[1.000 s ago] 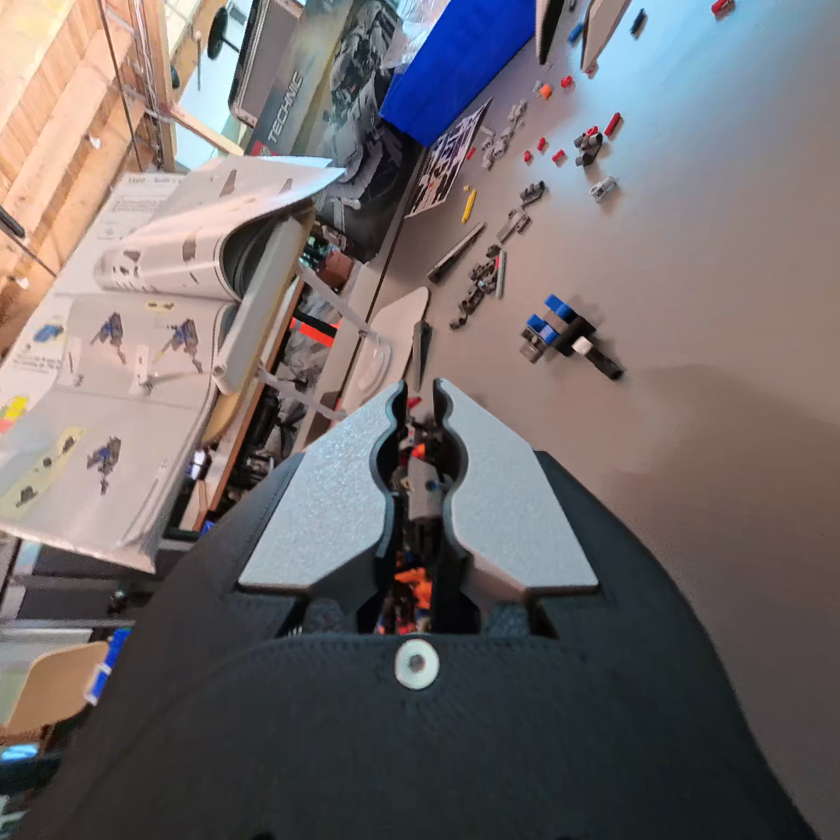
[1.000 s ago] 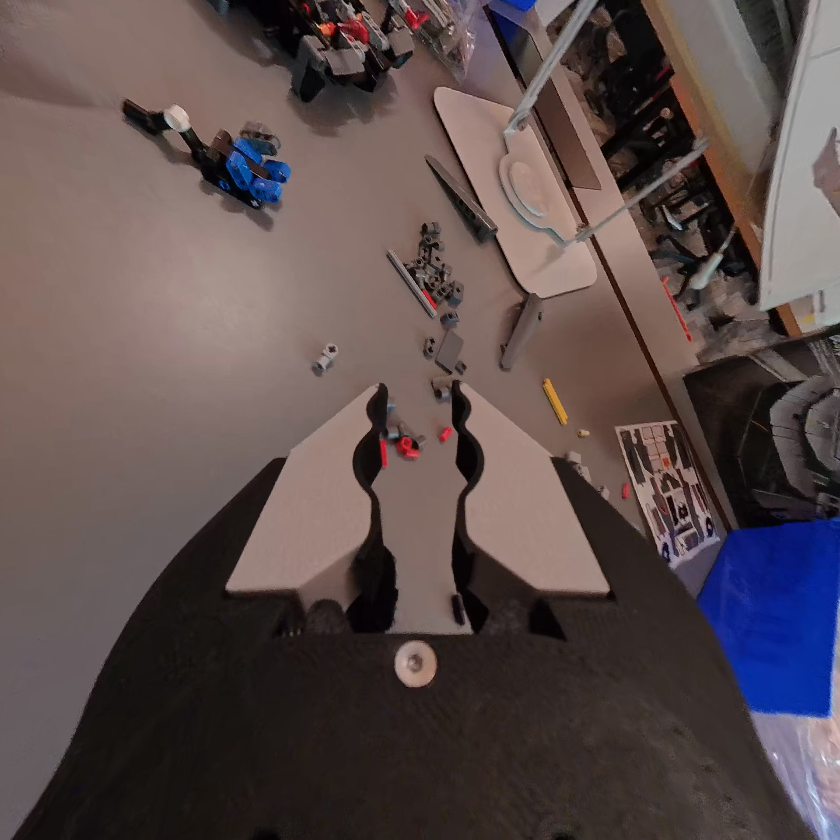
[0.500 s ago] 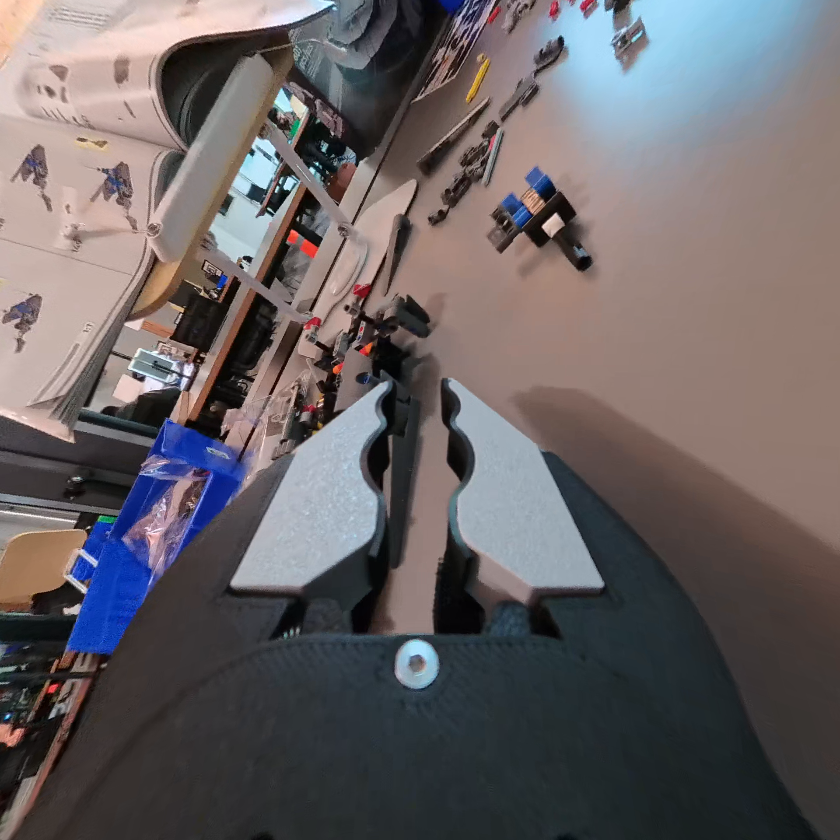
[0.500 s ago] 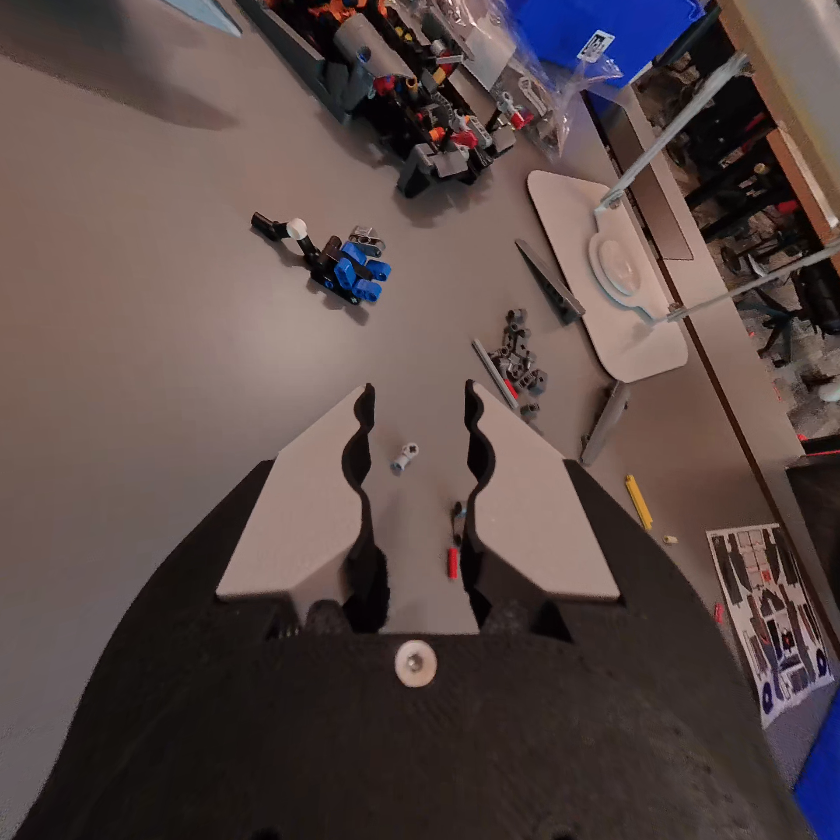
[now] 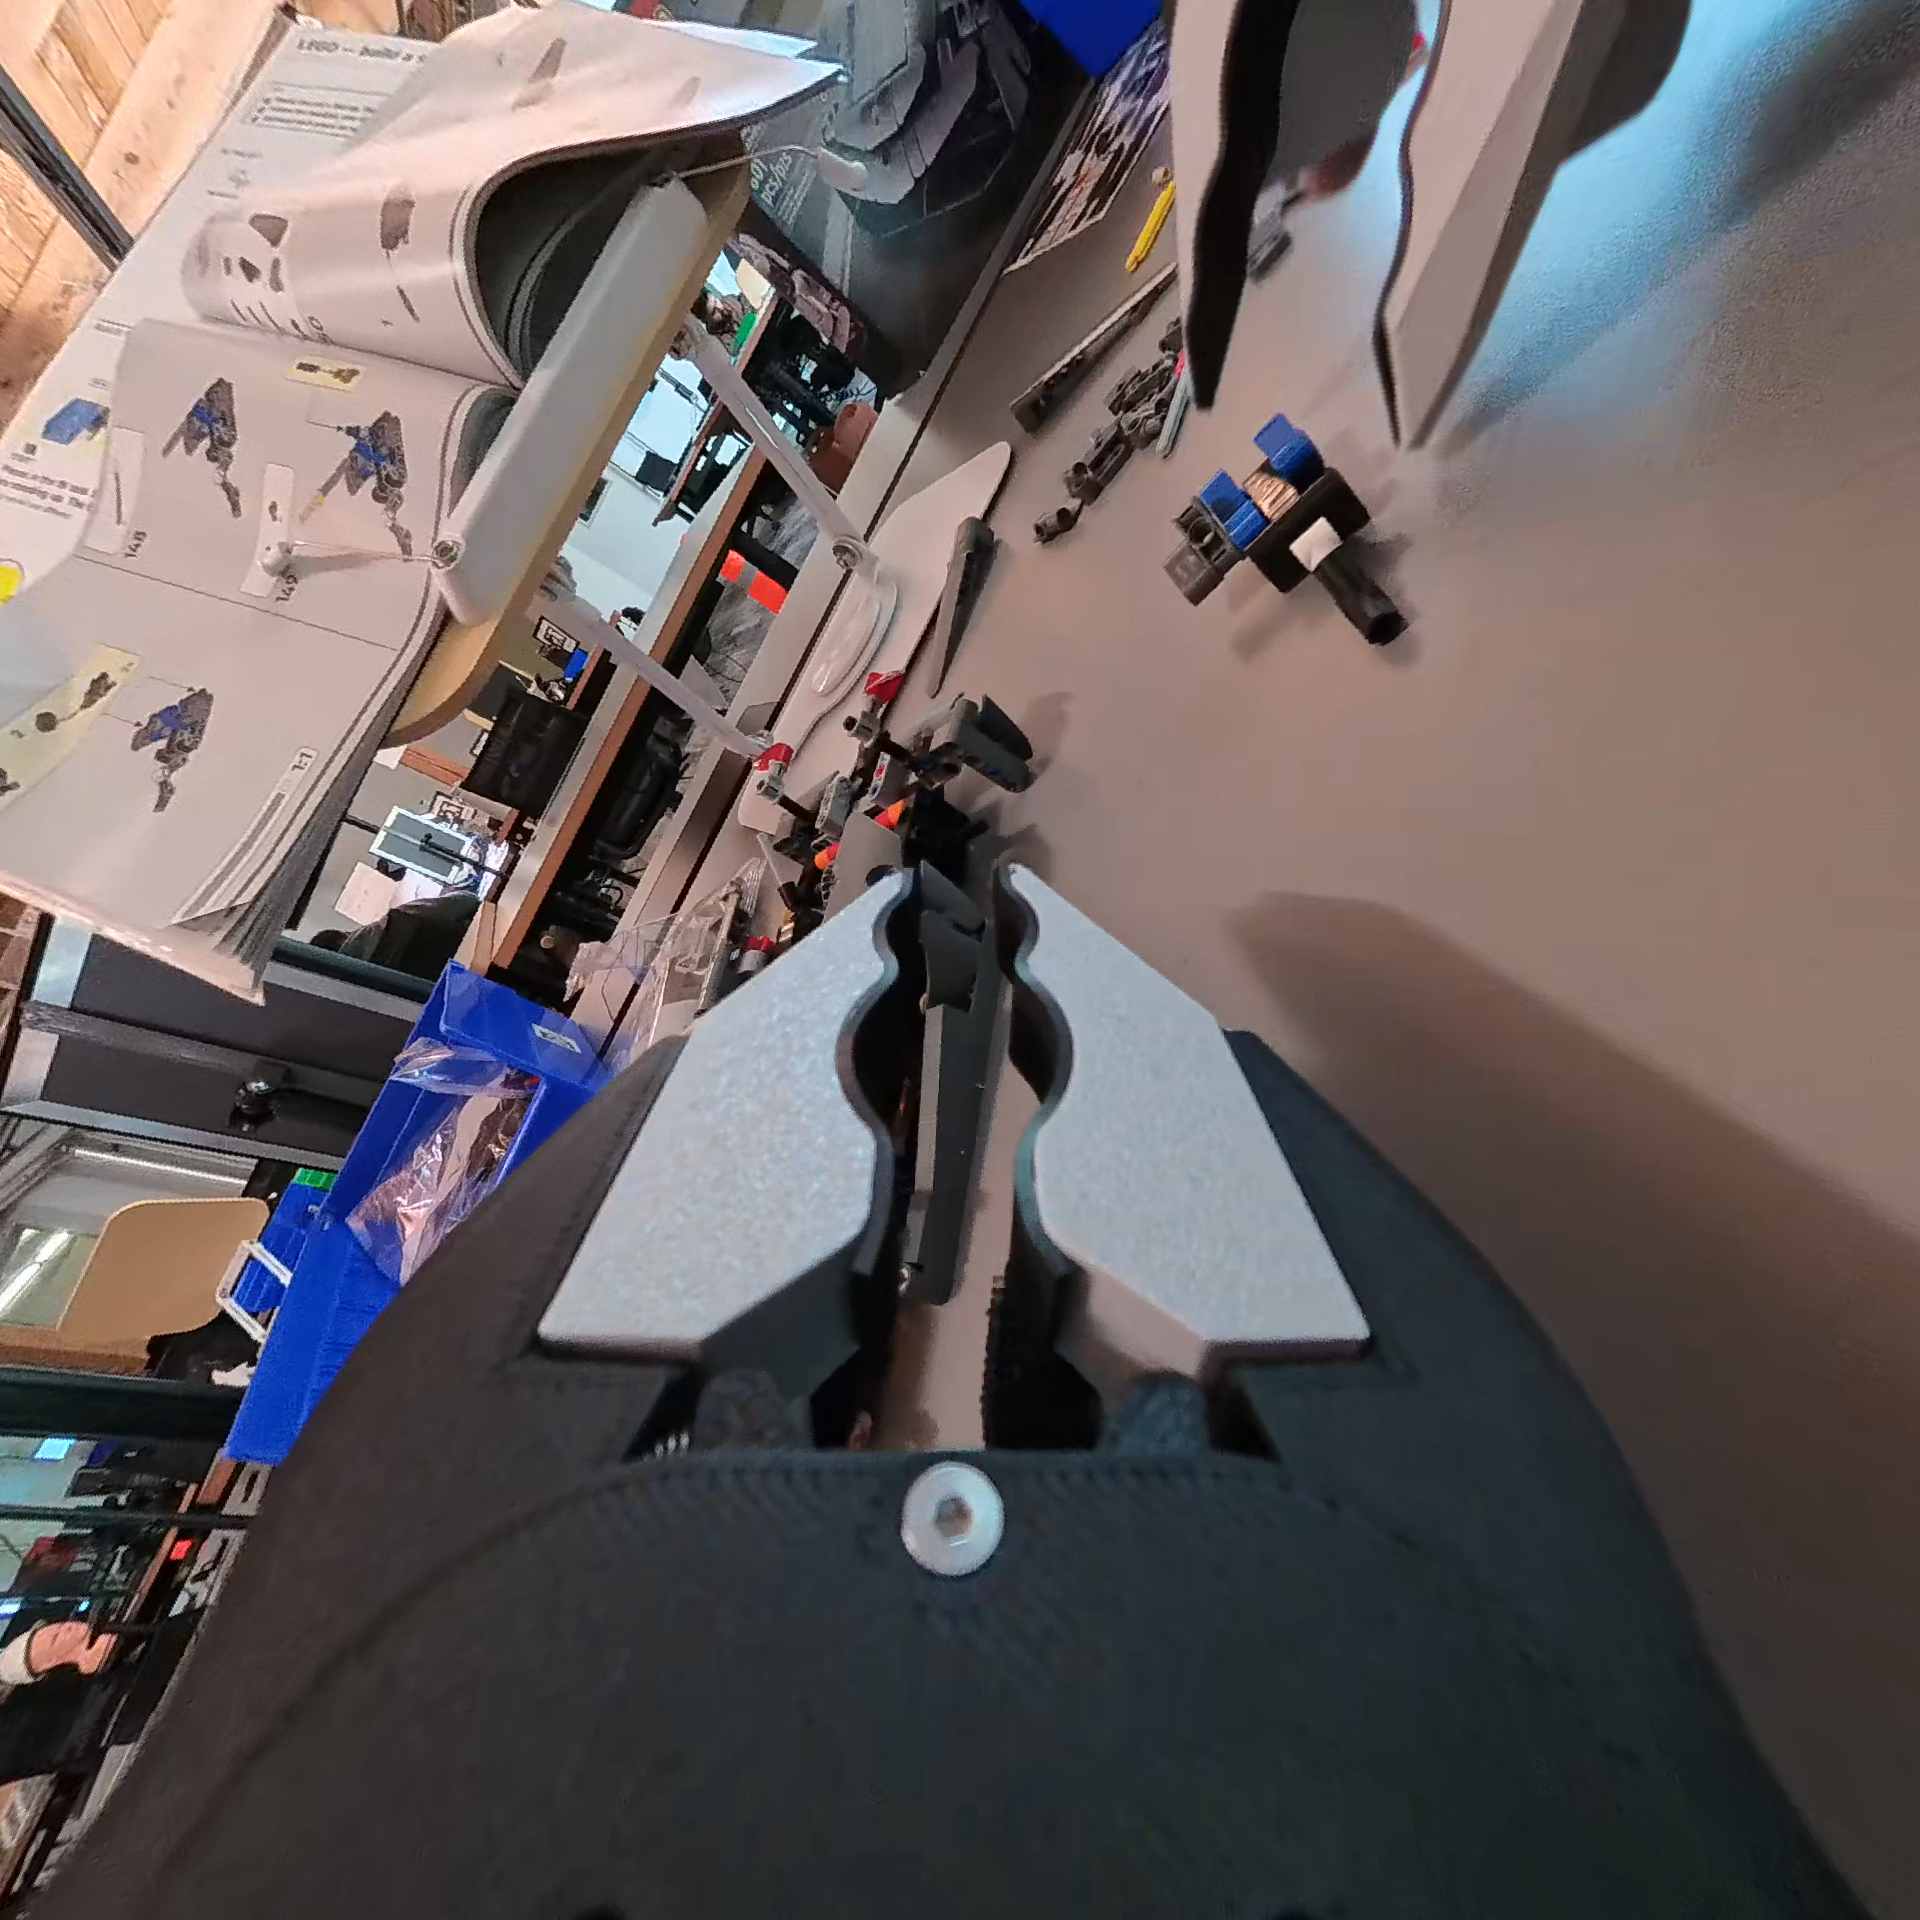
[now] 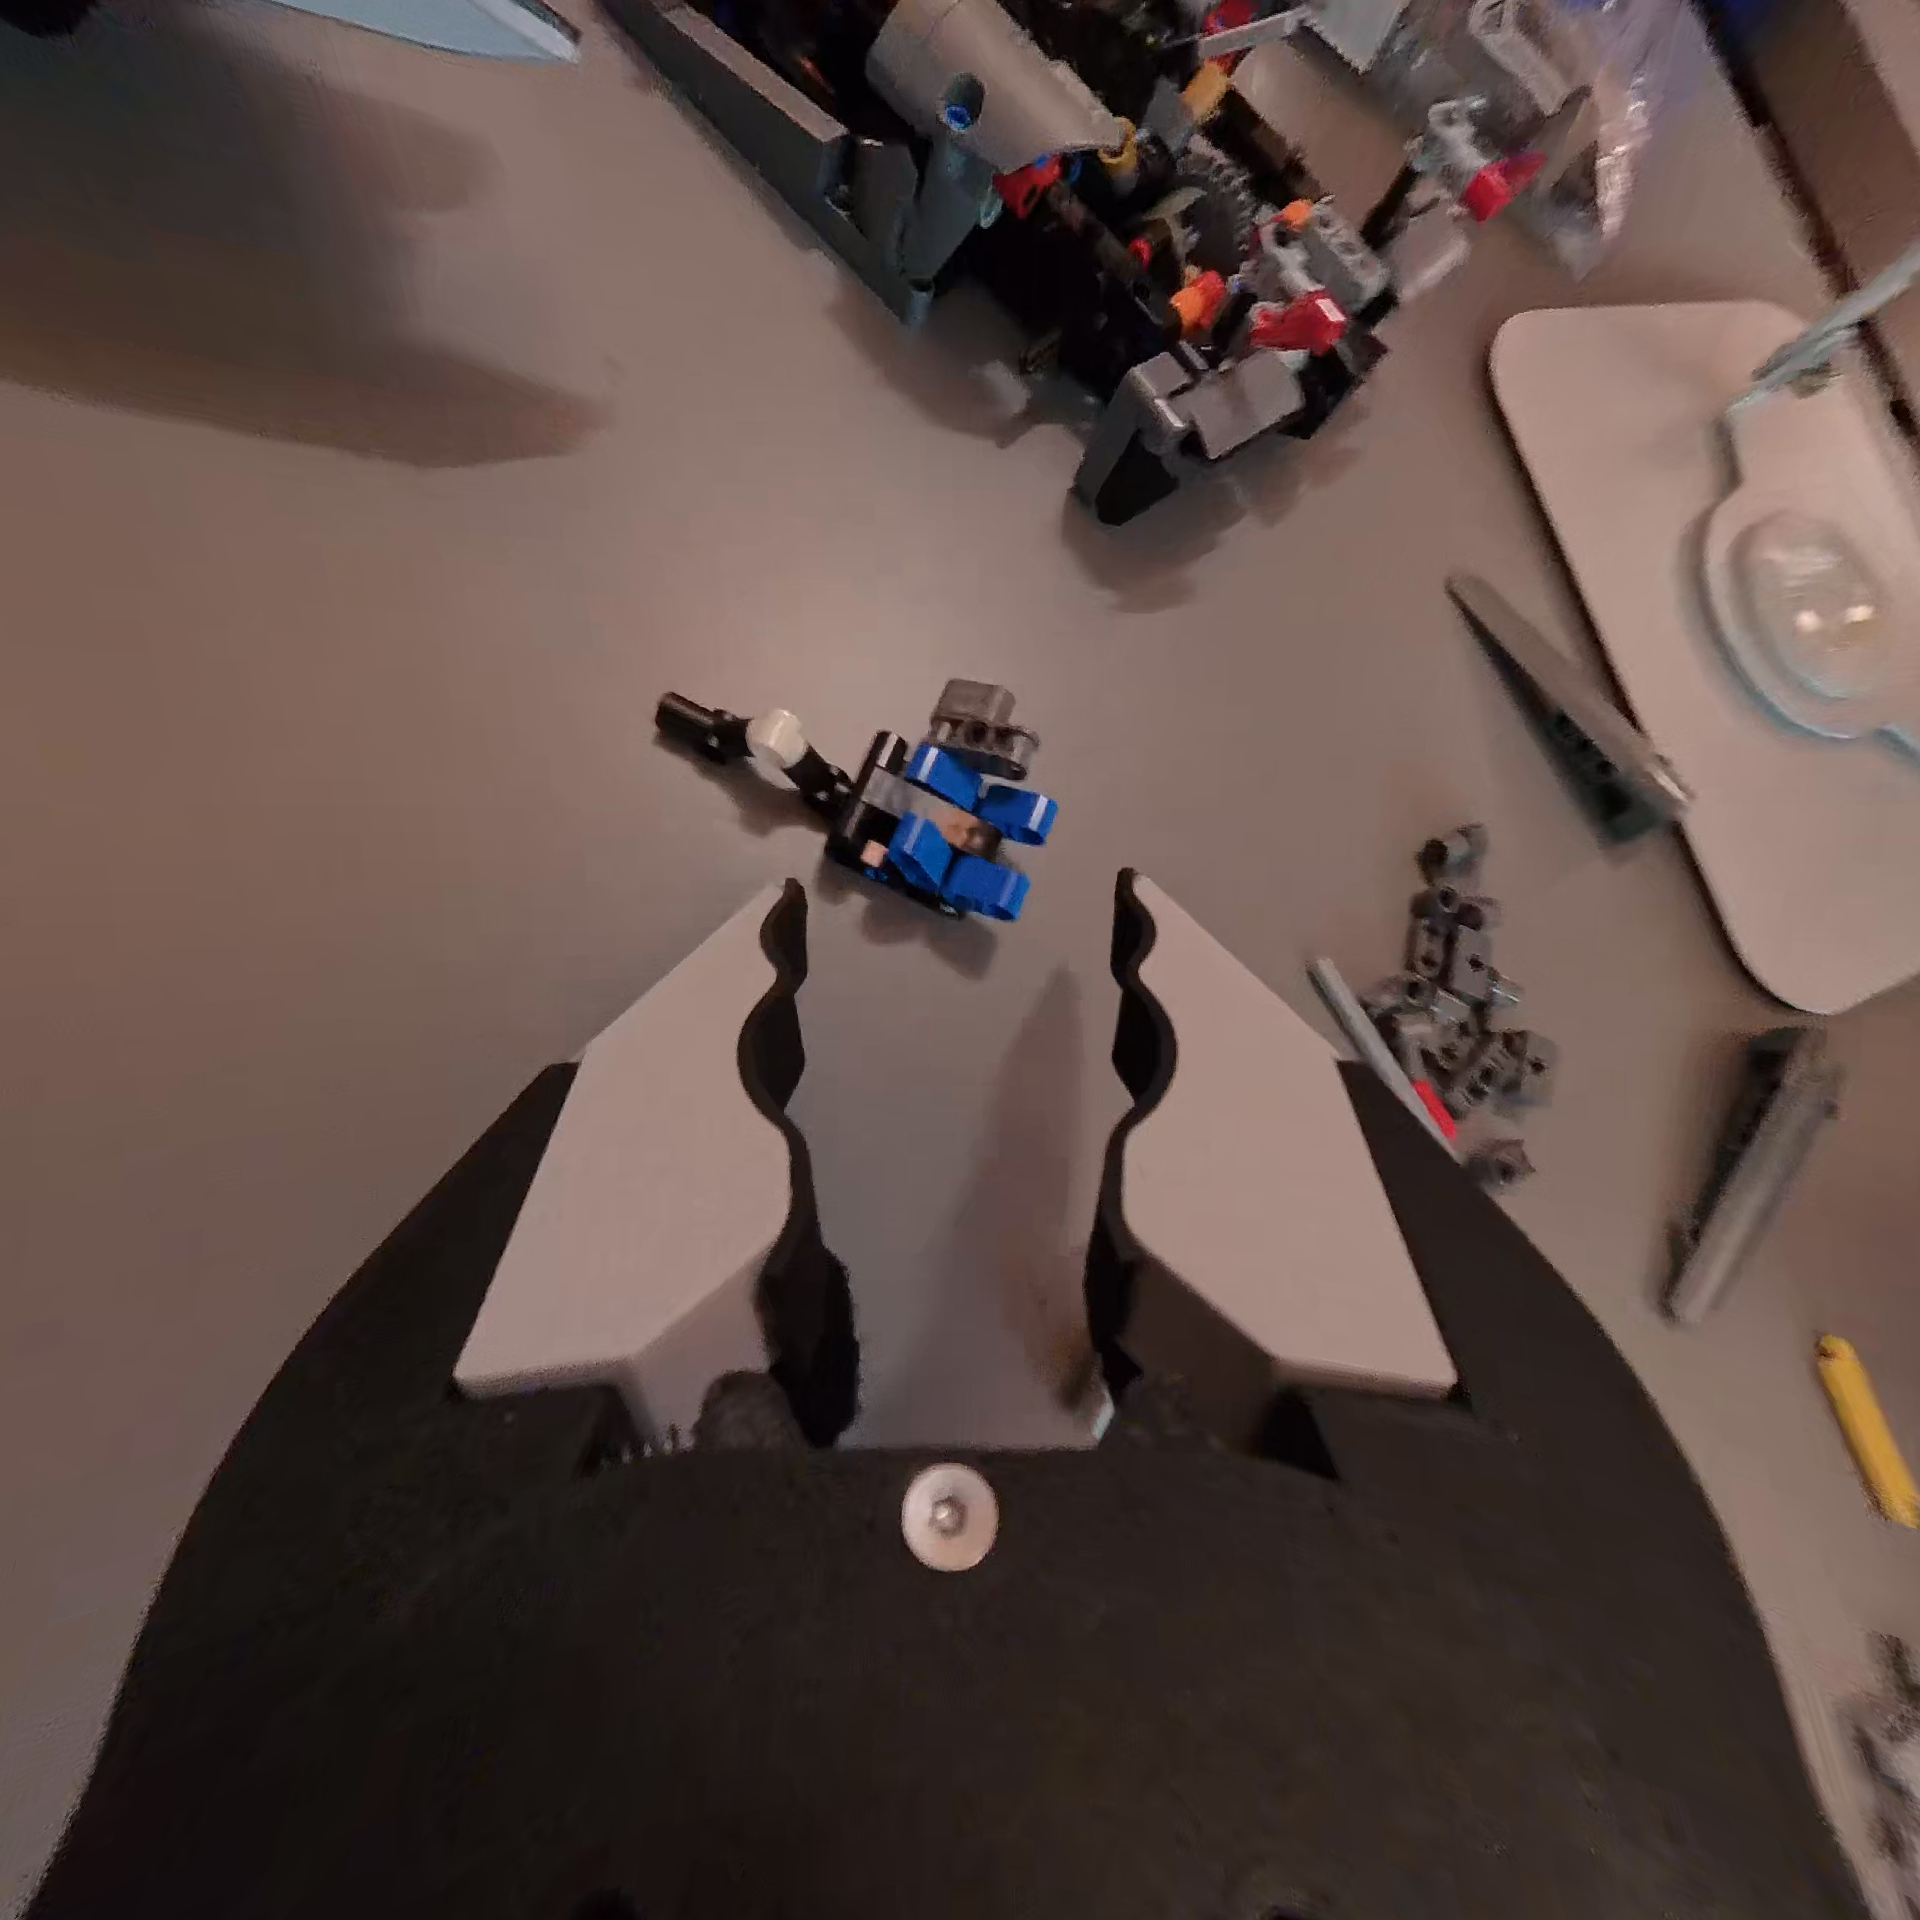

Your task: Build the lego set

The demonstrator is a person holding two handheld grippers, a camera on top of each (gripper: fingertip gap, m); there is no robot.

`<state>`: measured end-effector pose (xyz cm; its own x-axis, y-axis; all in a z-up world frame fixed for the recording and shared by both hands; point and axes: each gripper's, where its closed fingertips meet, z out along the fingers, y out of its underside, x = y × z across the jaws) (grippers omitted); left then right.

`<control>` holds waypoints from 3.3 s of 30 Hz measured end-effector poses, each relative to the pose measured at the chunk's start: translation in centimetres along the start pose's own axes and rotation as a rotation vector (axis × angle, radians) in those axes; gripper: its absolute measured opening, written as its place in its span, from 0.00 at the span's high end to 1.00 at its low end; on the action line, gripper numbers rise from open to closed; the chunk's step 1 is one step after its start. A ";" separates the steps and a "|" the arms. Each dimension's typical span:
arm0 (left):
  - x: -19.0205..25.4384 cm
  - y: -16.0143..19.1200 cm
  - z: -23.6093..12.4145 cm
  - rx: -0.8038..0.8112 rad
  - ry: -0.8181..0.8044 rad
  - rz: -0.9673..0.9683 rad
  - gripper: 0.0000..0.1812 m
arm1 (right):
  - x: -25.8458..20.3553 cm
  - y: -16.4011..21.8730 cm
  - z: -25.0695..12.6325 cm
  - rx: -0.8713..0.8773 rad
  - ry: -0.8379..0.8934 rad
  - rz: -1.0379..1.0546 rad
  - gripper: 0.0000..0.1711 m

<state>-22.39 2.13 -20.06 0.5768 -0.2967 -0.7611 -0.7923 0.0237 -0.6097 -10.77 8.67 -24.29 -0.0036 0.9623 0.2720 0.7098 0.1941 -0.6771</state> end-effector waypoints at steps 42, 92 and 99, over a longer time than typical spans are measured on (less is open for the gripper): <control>-0.5 0.1 -0.2 0.006 -0.019 -0.016 0.96 | 13.1 2.4 -9.3 -0.047 0.340 -0.026 0.85; -0.9 -1.0 -0.8 0.070 -0.023 -0.028 0.97 | 11.0 4.1 -0.4 -0.151 0.046 0.224 0.97; -0.7 -0.9 -0.7 0.061 -0.019 -0.023 0.97 | 6.6 2.0 -3.9 -0.066 -0.023 0.208 0.97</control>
<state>-22.25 1.65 -18.81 0.5985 -0.2798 -0.7507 -0.7658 0.0753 -0.6386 -6.59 14.67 -21.19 0.1317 0.9846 0.1151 0.7419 -0.0209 -0.6702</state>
